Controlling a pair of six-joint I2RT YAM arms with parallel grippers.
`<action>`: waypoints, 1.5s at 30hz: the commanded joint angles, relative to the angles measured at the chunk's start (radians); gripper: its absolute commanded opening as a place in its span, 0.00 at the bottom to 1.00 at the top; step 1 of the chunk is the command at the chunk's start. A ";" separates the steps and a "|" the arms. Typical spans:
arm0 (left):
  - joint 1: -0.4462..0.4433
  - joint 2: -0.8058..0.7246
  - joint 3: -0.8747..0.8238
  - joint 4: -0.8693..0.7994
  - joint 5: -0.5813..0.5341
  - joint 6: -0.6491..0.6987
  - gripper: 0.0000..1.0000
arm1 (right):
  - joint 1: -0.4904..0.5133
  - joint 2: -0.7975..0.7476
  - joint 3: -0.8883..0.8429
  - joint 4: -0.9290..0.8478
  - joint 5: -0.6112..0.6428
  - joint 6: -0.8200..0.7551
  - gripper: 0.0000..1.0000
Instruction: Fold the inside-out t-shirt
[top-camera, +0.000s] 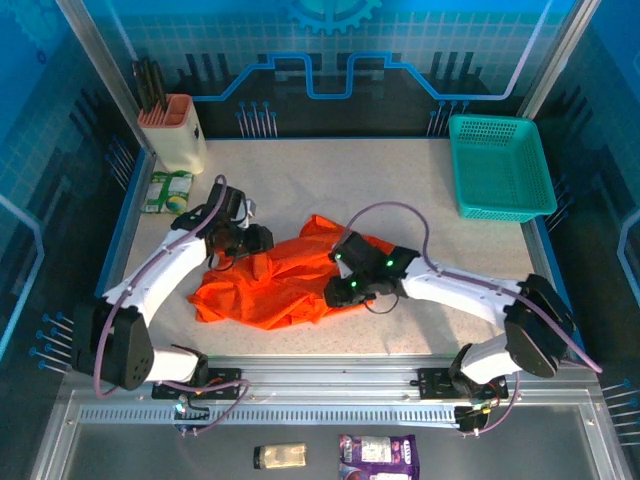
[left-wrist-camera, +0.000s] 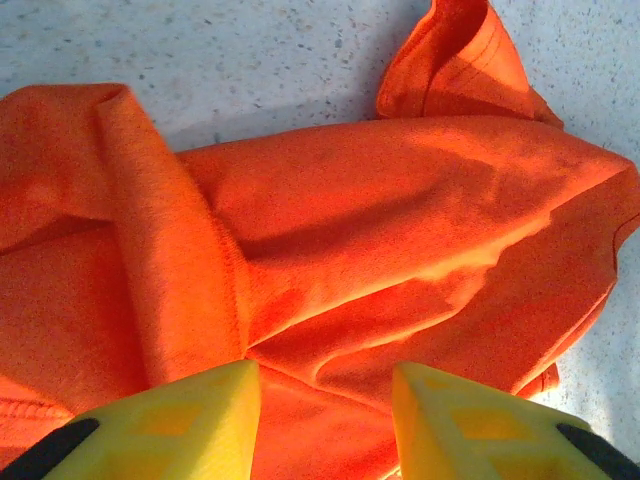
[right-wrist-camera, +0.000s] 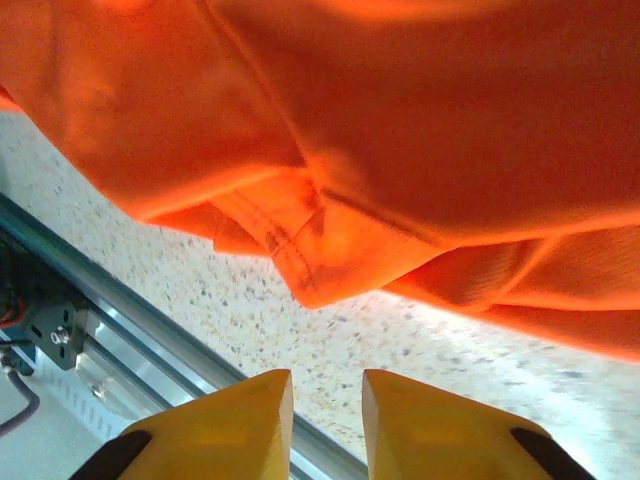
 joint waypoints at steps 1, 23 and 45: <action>0.012 -0.061 -0.029 0.040 0.014 -0.036 0.40 | 0.038 0.074 -0.026 0.121 -0.066 0.120 0.29; 0.012 -0.089 -0.047 0.016 0.058 -0.008 0.41 | 0.073 0.232 -0.144 0.449 -0.080 0.309 0.35; -0.065 -0.089 -0.044 -0.075 -0.004 0.065 0.42 | -0.381 -0.221 -0.268 0.063 0.009 0.036 0.00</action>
